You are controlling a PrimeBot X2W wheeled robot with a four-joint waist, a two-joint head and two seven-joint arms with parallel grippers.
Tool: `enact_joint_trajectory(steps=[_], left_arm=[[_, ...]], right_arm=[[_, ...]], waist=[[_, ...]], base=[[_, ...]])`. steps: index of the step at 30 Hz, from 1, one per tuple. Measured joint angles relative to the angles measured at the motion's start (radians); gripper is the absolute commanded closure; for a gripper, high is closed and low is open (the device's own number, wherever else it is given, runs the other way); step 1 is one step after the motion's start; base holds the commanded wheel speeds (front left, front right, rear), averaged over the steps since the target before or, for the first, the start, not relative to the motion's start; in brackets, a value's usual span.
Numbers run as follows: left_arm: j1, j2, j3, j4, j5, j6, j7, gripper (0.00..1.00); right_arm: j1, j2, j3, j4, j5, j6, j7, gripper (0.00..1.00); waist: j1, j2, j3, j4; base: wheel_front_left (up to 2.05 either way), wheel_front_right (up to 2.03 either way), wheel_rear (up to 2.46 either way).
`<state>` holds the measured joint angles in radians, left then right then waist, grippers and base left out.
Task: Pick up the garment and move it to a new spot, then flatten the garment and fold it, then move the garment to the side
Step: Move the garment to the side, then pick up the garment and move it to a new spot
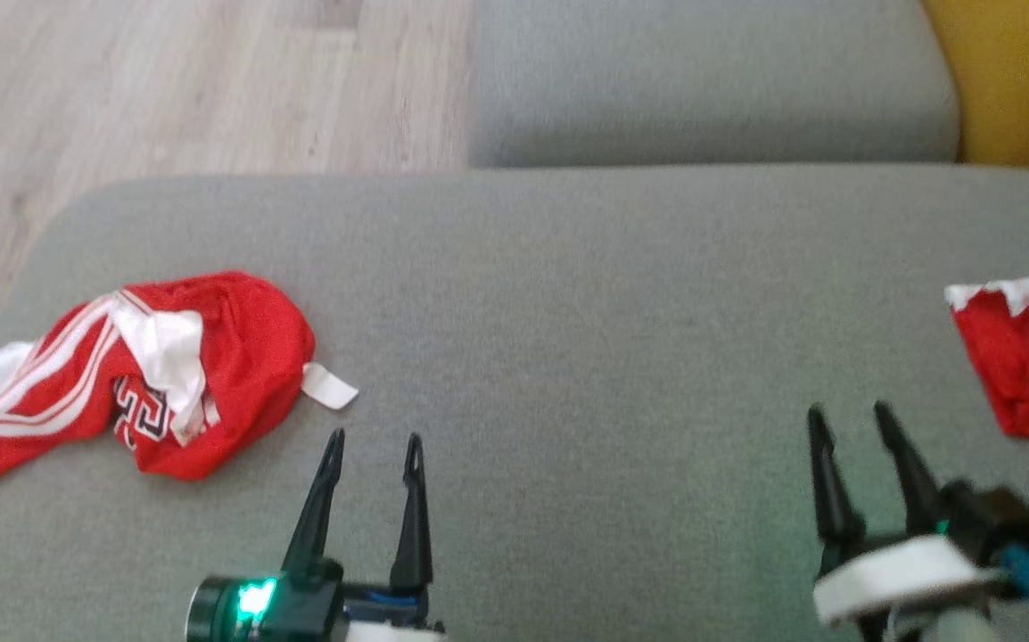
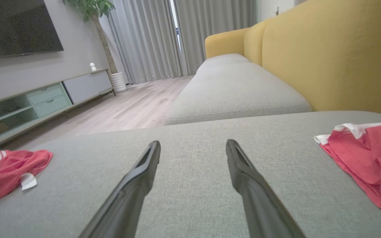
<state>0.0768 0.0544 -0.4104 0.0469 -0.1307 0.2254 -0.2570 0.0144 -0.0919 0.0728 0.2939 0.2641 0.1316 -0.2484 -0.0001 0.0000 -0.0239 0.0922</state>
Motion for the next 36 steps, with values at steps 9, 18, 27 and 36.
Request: enact_joint_trajectory(steps=[9, 18, 27, 36], left_arm=[[0.101, 0.001, 0.026, -0.053, 0.043, -0.014, 0.0, 0.0], [0.135, 0.001, 0.052, -0.047, 0.053, -0.033, 0.0, 0.0], [0.135, 0.001, 0.054, -0.036, 0.053, -0.033, 0.0, 0.0], [0.134, 0.001, 0.053, -0.023, 0.053, -0.032, 0.0, 0.0]], right_arm=[[0.211, 0.046, -0.03, -0.077, -0.103, 0.0, -0.002, 0.0], [0.225, 0.048, -0.013, -0.091, -0.084, 0.0, -0.002, 0.0], [0.225, 0.048, -0.015, -0.09, -0.079, 0.0, -0.002, 0.0], [0.225, 0.048, -0.019, -0.09, -0.079, 0.0, -0.002, 0.0]], waist=[[0.0, 0.0, -0.066, -0.007], [0.0001, 0.0, -0.09, -0.016], [0.0002, 0.0, -0.085, -0.019], [0.0002, 0.0, -0.082, -0.01]], base=[[0.0, 0.0, 0.0], [0.0, 0.0, 0.0], [0.0, 0.0, 0.0], [0.0, 0.0, 0.0]])
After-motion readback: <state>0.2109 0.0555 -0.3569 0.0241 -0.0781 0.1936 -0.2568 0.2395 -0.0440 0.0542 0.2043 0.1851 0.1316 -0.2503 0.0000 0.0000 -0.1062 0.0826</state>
